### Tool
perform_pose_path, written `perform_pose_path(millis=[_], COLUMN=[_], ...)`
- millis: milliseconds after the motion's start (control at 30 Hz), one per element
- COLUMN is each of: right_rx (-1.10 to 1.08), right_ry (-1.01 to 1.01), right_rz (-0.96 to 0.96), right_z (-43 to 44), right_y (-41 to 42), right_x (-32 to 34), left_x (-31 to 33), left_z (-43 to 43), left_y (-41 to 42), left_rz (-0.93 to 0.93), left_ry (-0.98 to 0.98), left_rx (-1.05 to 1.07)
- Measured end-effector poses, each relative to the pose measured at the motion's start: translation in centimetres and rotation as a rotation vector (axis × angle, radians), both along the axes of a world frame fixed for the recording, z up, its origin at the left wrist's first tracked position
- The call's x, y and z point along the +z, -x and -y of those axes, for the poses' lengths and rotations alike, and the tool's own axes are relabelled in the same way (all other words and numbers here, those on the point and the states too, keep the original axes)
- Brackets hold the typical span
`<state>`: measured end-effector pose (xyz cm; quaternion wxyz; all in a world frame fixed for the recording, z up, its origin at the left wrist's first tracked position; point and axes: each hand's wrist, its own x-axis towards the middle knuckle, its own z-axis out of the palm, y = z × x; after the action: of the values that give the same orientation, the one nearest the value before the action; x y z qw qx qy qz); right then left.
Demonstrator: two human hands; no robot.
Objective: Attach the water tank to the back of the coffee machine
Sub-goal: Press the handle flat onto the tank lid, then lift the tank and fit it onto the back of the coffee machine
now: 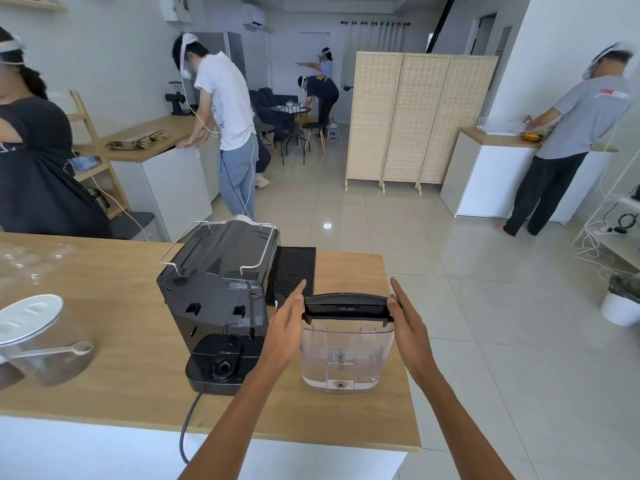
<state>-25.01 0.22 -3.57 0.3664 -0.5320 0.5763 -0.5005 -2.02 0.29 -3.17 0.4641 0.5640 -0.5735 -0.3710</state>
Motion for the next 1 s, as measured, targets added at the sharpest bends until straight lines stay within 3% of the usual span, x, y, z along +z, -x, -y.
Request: perform_pose_path(millis=[333,600,1000], right_rx=[0.142,0.144,0.156], right_ry=[0.014,-0.001,0.024], right_rz=[-0.193,-0.263,-0.271], right_z=[-1.2,-2.2,-2.8], right_y=[0.2,0.3,0.1], right_x=[-2.2,-2.0,-1.9], left_x=[-2.2,-0.9,-1.2], left_z=[-1.0,-2.2,-3.3], left_y=[-1.1,-0.8,-1.4], left_rz=[0.254,0.357,0.191], left_ry=[0.154,0.052,0.071], left_rx=[-0.093,-0.178,-0.117])
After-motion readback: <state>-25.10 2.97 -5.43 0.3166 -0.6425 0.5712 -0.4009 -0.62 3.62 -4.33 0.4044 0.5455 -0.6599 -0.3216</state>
